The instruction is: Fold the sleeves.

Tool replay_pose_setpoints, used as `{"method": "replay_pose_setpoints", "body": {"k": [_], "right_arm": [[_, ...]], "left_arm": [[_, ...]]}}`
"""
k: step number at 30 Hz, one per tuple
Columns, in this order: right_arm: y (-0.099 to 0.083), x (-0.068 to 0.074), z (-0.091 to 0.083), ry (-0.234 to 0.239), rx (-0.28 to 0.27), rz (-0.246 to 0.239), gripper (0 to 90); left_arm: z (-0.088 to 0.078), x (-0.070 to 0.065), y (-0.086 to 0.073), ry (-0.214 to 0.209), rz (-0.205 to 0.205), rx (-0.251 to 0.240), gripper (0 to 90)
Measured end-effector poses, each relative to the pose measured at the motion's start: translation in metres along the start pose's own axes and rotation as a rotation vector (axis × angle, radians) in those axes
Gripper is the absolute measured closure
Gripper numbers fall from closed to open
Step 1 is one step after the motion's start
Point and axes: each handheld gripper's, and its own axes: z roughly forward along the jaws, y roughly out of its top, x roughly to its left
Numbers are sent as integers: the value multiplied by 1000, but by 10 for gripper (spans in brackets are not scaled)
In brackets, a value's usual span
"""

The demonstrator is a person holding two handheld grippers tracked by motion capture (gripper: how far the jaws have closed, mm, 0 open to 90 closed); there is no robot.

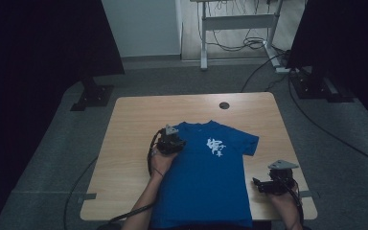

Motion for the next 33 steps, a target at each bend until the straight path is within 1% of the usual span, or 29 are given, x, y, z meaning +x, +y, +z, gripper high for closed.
{"method": "replay_pose_setpoints", "body": {"k": [4,8,11,14,18,22,25,30,33], "right_arm": [[0,0,0,0,0,1,25],[0,0,0,0,1,0,25],[0,0,0,0,1,0,25],[0,0,0,0,1,0,25],[0,0,0,0,0,0,25],[0,0,0,-1,1,0,25],[0,0,0,-1,1,0,25],[0,0,0,-1,1,0,25],[0,0,0,-1,1,0,25]], "left_arm": [[-10,2,2,2,2,-15,544],[-19,8,4,17,0,-20,527],[-24,14,3,28,-16,-24,519],[-28,21,1,37,-28,-15,500],[-30,30,-7,31,-52,3,476],[-32,36,-17,25,-59,25,451],[-33,39,-25,5,-66,32,430],[-34,38,-36,-10,-48,56,419],[-33,36,-43,17,-26,81,419]]}}
